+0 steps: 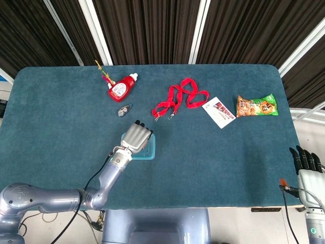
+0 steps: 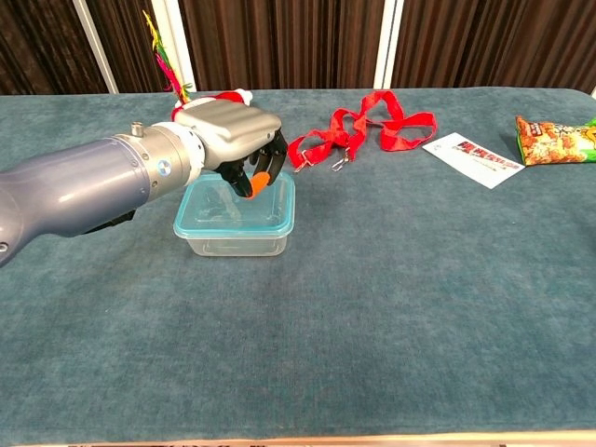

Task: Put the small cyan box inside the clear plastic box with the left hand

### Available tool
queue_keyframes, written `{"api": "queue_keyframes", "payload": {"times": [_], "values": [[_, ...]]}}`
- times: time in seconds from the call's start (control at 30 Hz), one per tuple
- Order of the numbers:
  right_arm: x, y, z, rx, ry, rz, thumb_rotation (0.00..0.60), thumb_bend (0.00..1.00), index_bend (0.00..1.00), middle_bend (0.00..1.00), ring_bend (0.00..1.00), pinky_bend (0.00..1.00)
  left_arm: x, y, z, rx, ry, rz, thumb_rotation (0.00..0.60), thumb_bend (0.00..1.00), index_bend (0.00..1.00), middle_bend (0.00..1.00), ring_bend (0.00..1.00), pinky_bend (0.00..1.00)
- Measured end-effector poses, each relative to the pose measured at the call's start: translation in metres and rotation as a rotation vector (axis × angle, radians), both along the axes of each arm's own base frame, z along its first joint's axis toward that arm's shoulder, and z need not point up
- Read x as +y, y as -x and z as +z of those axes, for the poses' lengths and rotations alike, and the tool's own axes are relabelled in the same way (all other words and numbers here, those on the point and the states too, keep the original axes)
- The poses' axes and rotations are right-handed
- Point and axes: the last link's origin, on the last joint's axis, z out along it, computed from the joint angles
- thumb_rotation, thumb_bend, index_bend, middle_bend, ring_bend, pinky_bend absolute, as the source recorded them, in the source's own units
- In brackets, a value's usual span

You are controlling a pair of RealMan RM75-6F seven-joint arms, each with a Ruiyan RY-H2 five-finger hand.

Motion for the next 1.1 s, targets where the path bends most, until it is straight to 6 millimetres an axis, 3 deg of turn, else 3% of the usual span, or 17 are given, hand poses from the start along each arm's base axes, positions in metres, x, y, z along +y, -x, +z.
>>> {"api": "queue_keyframes", "payload": {"times": [1.1], "values": [[0.001, 0.000, 0.000, 0.001, -0.005, -0.005, 0.600, 0.31, 0.04, 0.04, 0.04, 0.00, 0.003, 0.000, -0.011, 0.008, 0.014, 0.051, 0.600, 0.54, 0.49, 0.51, 0.35, 0.27]]}}
